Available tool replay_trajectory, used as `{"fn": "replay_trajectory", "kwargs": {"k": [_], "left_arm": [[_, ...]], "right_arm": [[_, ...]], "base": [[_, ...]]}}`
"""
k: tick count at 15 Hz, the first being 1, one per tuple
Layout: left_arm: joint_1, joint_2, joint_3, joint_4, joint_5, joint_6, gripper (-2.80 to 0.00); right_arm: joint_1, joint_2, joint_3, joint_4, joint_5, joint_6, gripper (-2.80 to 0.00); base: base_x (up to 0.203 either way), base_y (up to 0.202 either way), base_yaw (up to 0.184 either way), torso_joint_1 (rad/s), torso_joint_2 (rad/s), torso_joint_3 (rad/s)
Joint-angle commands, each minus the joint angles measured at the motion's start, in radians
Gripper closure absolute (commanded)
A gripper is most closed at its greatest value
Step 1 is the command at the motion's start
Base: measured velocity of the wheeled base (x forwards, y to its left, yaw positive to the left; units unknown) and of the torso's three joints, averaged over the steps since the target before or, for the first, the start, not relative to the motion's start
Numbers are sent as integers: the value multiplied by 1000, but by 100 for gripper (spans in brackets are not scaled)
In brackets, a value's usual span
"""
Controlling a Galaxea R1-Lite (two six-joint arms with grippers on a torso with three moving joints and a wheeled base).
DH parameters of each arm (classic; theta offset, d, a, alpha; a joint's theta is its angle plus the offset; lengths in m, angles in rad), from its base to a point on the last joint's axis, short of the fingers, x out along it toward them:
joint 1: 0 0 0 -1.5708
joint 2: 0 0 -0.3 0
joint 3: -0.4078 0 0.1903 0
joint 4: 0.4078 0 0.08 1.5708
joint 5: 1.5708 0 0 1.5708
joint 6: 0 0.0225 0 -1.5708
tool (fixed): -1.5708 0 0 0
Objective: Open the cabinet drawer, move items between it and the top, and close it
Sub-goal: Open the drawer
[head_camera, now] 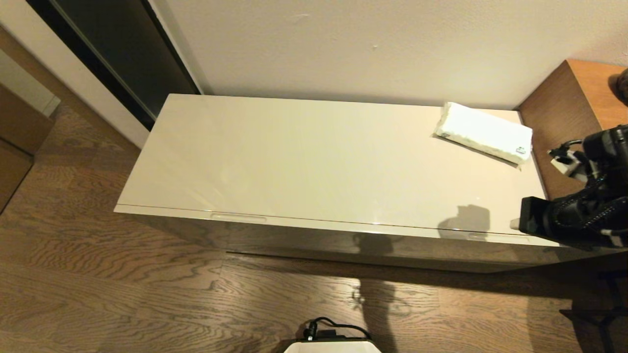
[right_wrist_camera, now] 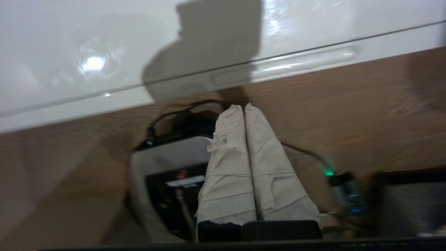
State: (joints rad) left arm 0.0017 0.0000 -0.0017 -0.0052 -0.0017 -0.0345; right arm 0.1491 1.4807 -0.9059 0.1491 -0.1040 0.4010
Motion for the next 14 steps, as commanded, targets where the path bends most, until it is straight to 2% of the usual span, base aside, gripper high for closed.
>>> {"fn": "replay_trajectory", "kwargs": {"k": [1,7,14], "left_arm": [[0,0,0,-1,0,-1,0],[0,0,0,-1,0,-1,0],[-2,0,0,-1,0,-1,0]], "right_arm": [[4,96,35,-51,0,38,0],[-74,171,34,-103,4,63,0],[-105,214,22,-149,26,64,0]], "base": [[0,0,0,0,0,0],[0,0,0,0,0,0],[0,0,0,0,0,0]]}}
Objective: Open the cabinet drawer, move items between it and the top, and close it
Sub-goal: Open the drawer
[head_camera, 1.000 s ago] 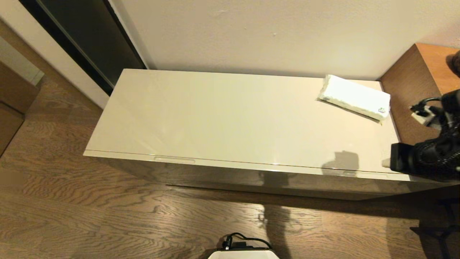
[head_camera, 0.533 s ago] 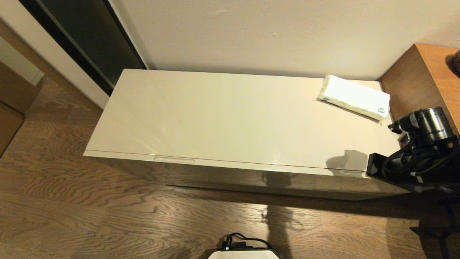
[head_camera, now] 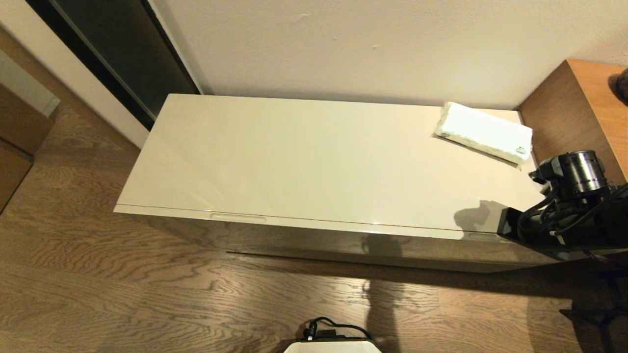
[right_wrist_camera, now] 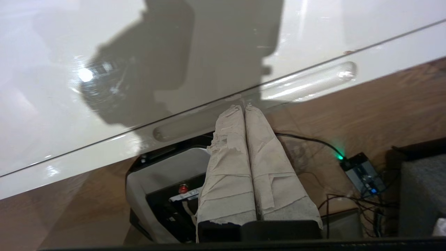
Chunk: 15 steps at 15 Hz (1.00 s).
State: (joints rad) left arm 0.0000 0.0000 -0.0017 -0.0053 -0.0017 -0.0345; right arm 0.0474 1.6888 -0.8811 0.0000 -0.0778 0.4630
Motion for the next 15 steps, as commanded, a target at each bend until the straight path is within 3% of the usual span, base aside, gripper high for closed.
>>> {"fn": "replay_trajectory", "kwargs": {"k": [1,5,8,15], "left_arm": [[2,0,0,-1,0,-1,0],[1,0,0,-1,0,-1,0],[2,0,0,-1,0,-1,0],[2,0,0,-1,0,-1,0]], "right_arm": [[-4,12,-2,0,4,2,0],[-7,31,33,-20,2,3,0],[-8,69,82,-116,3,5,0],[-10,55,188,-123,55,51,0]], "base": [[0,0,0,0,0,0],[0,0,0,0,0,0],[0,0,0,0,0,0],[0,0,0,0,0,0]]}}
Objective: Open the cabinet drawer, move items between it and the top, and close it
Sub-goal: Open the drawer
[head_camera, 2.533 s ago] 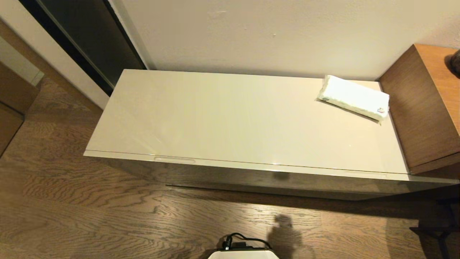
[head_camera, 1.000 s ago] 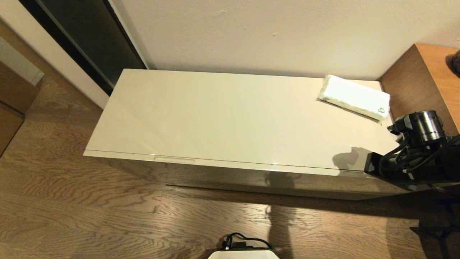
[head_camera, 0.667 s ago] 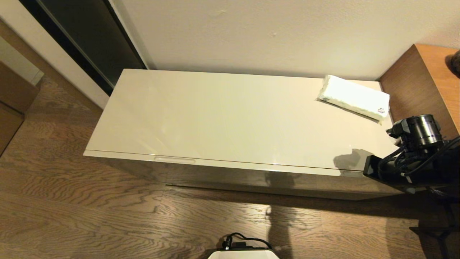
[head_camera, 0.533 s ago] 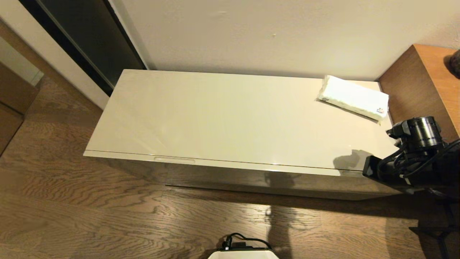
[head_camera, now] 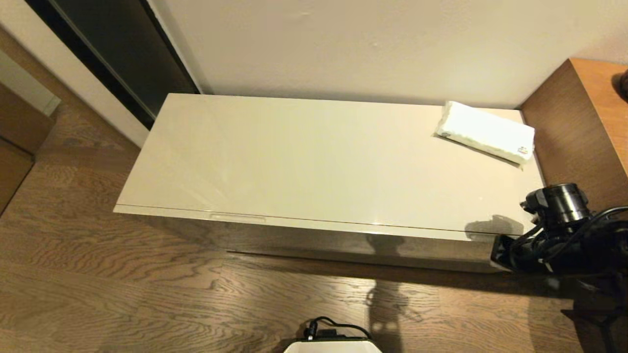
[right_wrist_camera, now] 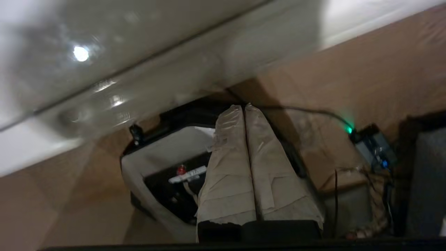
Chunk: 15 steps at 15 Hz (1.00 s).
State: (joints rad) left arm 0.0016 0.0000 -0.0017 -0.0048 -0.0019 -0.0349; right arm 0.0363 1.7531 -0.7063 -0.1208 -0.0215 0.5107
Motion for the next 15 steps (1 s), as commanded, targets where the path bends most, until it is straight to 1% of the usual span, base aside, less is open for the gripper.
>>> {"fn": "replay_trajectory", "kwargs": {"k": [1,3,5,6,8,10,13,15], "left_arm": [[0,0,0,-1,0,0,0],[-2,0,0,-1,0,0,0],[-2,0,0,-1,0,0,0],[0,0,0,-1,0,0,0],[-1,0,0,-1,0,0,0],[0,0,0,-1,0,0,0],[0,0,0,-1,0,0,0],[-2,0,0,-1,0,0,0]], "right_arm": [[2,-25,33,-2,6,4,0],[1,-52,63,-2,26,5,0],[-7,-63,62,-2,29,5,0],[-8,-68,45,-1,26,5,0],[-12,-103,-41,17,21,25,0],[-16,-106,-101,64,19,38,0],[-24,-79,-154,72,18,39,0],[-27,-55,-159,63,17,38,0]], "base": [[0,0,0,0,0,0],[0,0,0,0,0,0],[0,0,0,0,0,0],[0,0,0,0,0,0],[0,0,0,0,0,0],[0,0,0,0,0,0],[0,0,0,0,0,0],[0,0,0,0,0,0]]}}
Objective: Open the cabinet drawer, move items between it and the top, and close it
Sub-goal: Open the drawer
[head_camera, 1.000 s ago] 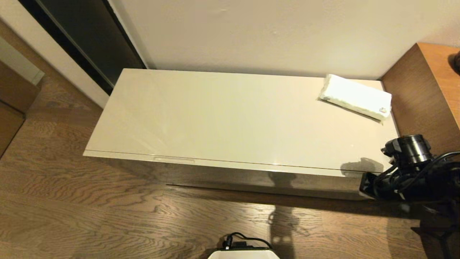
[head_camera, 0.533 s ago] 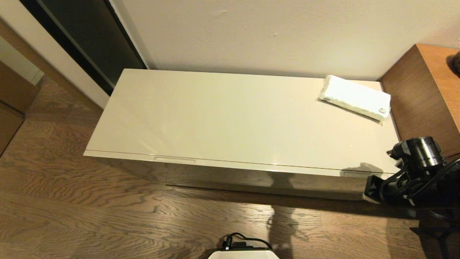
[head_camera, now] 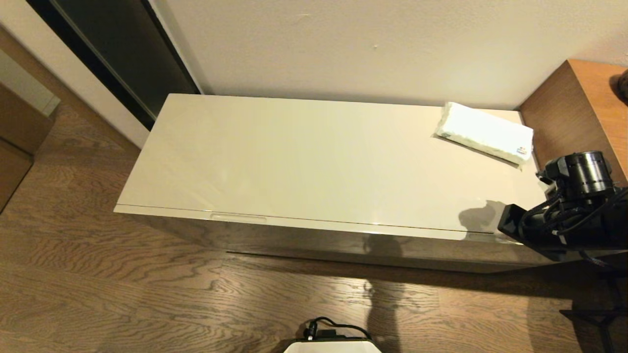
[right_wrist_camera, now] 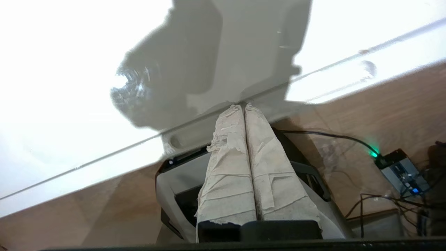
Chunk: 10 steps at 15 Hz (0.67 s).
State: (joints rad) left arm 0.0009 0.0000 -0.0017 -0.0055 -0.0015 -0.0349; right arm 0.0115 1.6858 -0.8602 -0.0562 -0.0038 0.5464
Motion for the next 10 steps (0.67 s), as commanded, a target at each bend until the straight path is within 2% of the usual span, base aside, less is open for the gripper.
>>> {"fn": "replay_trajectory", "kwargs": {"k": [1,5,8,10], "left_arm": [[1,0,0,-1,0,0,0],[1,0,0,-1,0,0,0],[1,0,0,-1,0,0,0],[0,0,0,-1,0,0,0]], "right_arm": [[-7,31,-9,-3,0,3,0],[-13,78,-5,-5,-1,1,0],[-17,90,51,-6,12,-8,0],[-18,102,93,-7,25,-97,0]], "base": [[0,0,0,0,0,0],[0,0,0,0,0,0],[0,0,0,0,0,0],[0,0,0,0,0,0]]}}
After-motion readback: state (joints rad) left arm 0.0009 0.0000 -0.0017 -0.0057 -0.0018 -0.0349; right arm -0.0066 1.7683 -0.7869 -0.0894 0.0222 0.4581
